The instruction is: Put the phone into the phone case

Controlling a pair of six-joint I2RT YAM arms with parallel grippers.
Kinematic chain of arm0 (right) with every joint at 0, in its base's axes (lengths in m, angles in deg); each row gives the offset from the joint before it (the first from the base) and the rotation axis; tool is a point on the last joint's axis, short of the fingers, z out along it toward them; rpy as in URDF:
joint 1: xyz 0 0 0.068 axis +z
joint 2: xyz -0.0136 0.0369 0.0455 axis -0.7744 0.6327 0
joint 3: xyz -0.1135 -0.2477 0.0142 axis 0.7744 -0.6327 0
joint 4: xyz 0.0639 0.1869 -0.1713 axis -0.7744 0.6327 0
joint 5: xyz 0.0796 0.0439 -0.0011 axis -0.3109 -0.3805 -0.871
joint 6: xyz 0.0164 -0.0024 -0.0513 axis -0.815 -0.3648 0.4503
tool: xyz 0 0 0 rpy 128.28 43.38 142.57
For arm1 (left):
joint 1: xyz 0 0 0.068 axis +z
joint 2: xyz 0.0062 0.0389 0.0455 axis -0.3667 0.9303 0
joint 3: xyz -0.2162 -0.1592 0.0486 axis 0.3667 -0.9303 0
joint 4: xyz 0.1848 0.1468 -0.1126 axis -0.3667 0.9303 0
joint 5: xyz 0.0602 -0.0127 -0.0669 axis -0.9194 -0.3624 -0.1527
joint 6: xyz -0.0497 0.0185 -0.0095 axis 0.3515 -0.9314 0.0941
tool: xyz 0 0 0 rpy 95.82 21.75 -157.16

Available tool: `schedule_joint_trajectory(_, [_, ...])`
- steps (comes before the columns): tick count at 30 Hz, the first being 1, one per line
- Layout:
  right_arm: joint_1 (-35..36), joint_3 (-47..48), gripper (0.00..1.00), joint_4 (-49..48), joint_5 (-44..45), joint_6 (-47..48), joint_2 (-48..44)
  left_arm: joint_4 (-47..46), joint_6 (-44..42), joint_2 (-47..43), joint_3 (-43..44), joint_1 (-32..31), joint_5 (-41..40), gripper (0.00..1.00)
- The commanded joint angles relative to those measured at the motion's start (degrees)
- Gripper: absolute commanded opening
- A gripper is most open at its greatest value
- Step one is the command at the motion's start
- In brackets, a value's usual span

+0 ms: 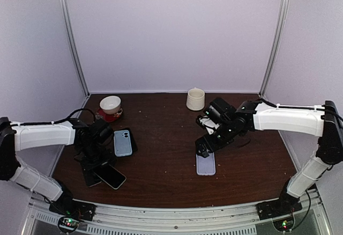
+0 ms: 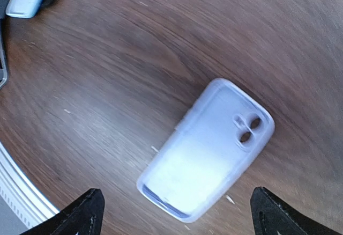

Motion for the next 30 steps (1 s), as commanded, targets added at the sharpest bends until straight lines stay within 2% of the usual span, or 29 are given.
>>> schedule_joint_trajectory(1, [4.2,5.3,0.99,-6.5,-1.1,2.3,5.7,-4.4,-4.3,3.2,0.1,-0.2,0.1,0.88])
schedule_joint_trajectory(5, [6.1,8.6,0.99,-6.6,-1.0,2.5,10.0,-6.8,-5.6,6.2,1.2,-0.2,2.6,0.87])
schedule_joint_trajectory(9, [6.9,8.8,0.99,-7.1,-0.4,1.8,10.5,-16.1,-6.6,9.4,1.1,-0.6,10.3,0.83])
schedule_joint_trajectory(20, [6.9,5.8,1.0,-2.0,10.5,-4.6,6.3,-22.6,-7.9,23.9,14.5,-7.0,19.4,0.83])
schedule_joint_trajectory(23, [7.0,5.0,0.99,-1.8,11.4,-6.4,4.3,-21.3,-9.8,23.9,17.3,-8.1,18.7,0.82])
schedule_joint_trajectory(27, [7.3,3.9,0.99,-2.0,12.8,-7.6,2.6,-17.4,-14.0,18.9,16.1,-7.6,13.4,0.82])
schedule_joint_trajectory(30, [7.5,4.1,0.99,-2.0,13.1,-7.8,2.6,-11.8,-23.8,14.6,16.1,-6.0,9.0,0.77])
